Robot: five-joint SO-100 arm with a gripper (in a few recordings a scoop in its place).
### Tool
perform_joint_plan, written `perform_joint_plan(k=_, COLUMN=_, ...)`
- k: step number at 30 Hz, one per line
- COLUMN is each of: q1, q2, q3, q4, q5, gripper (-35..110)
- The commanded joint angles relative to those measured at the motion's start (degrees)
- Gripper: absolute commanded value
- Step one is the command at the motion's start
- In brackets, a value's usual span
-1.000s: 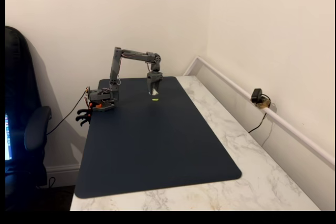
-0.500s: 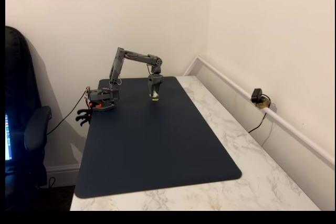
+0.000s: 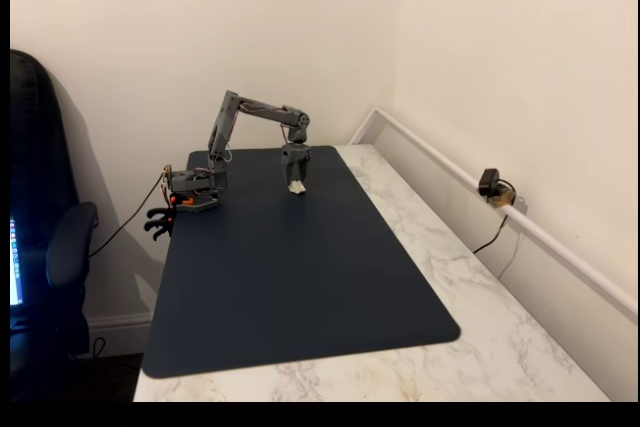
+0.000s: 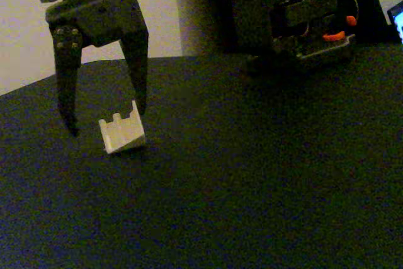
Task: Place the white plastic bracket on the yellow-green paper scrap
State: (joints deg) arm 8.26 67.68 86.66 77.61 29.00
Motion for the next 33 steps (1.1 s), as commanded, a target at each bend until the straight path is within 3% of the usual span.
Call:
perform_joint_plan(k=1, q1=-0.7, q2=8.0, q3=0.0, q4=2.3, q5=1.4, gripper=39)
perform_joint_plan(k=5, q1=-1.8, q2=15.3, q3=0.3, q4=5.7, q5=2.5, gripper=34)
perform_joint_plan(k=8, q1=-2.6, q2=21.5, q3=2.0, q4=7.6, q5=3.7, gripper=8)
perform_joint_plan(k=10, q1=-4.3, q2=26.3, q3=4.3, q4=7.3, q5=3.1, gripper=1)
perform_joint_plan(k=21, q1=-11.8, q2=46.5, q3=20.0, q4=3.1, q5=4.7, gripper=0)
perform_joint_plan(k=25, q1=-12.8, q2=62.8, q3=35.2, q4=-11.5, q5=-2.1, gripper=0)
perform_joint_plan(k=29, q1=-10.9, q2=72.8, q3=45.5, q4=-16.9, q5=-3.8, gripper=0)
perform_joint_plan(k=33, q1=-12.6, q2=79.8, q3=52.5, q4=-23.9, q5=-14.9, gripper=0)
